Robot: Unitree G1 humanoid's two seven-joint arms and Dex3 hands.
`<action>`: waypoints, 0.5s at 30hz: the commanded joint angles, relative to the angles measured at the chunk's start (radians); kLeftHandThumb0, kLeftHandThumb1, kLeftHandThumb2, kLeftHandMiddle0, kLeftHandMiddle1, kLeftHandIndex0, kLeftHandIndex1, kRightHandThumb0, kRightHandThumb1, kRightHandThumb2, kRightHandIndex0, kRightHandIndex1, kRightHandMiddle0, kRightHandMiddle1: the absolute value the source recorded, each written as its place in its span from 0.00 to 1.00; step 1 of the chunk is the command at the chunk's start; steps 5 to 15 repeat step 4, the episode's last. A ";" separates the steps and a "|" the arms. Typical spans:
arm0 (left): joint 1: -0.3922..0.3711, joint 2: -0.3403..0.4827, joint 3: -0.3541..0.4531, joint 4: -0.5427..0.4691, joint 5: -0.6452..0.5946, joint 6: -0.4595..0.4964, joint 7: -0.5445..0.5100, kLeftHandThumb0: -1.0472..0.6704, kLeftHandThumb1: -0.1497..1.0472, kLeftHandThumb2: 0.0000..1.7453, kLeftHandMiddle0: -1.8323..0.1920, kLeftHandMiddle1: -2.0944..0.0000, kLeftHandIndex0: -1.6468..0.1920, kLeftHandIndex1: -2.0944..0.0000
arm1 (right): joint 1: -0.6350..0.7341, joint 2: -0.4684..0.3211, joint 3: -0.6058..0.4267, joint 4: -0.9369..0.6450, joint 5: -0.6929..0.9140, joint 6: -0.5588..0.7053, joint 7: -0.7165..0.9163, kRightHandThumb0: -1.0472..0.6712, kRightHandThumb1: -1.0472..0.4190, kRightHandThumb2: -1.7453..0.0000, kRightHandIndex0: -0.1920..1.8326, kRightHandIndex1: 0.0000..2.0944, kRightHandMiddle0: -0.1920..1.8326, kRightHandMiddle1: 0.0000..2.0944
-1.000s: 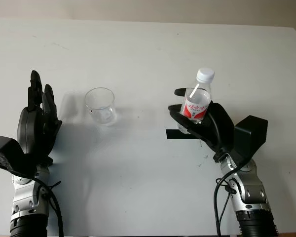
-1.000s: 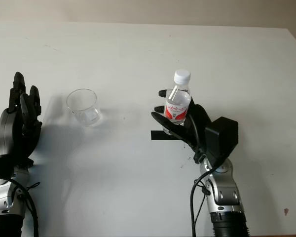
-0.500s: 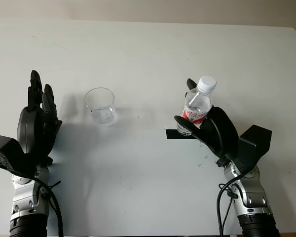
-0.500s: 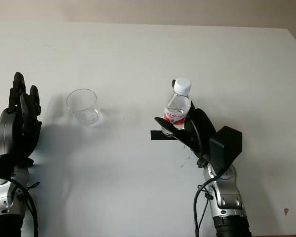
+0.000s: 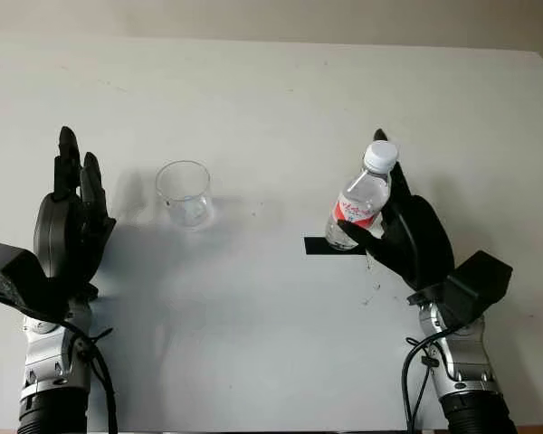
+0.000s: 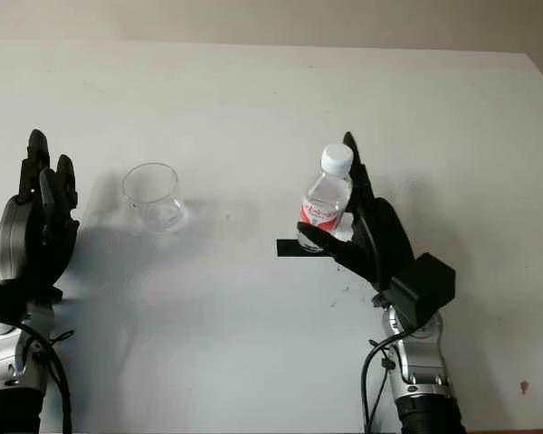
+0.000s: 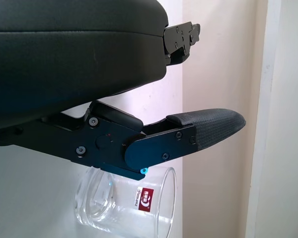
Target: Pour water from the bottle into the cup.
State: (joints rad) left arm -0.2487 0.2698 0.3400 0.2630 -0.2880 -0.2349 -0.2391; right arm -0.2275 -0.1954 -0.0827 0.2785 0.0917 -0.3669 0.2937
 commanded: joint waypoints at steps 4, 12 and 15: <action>-0.009 0.012 -0.001 0.009 0.013 -0.013 0.000 0.15 1.00 0.39 1.00 0.98 1.00 1.00 | -0.003 -0.010 -0.009 -0.006 0.014 -0.022 0.010 0.09 0.04 0.97 0.00 0.00 0.00 0.00; -0.009 0.012 -0.001 0.009 0.013 -0.013 0.000 0.15 1.00 0.39 1.00 0.98 1.00 1.00 | -0.003 -0.010 -0.009 -0.006 0.014 -0.022 0.010 0.09 0.04 0.97 0.00 0.00 0.00 0.00; -0.009 0.012 -0.001 0.009 0.013 -0.013 0.000 0.15 1.00 0.39 1.00 0.98 1.00 1.00 | -0.003 -0.010 -0.009 -0.006 0.014 -0.022 0.010 0.09 0.04 0.97 0.00 0.00 0.00 0.00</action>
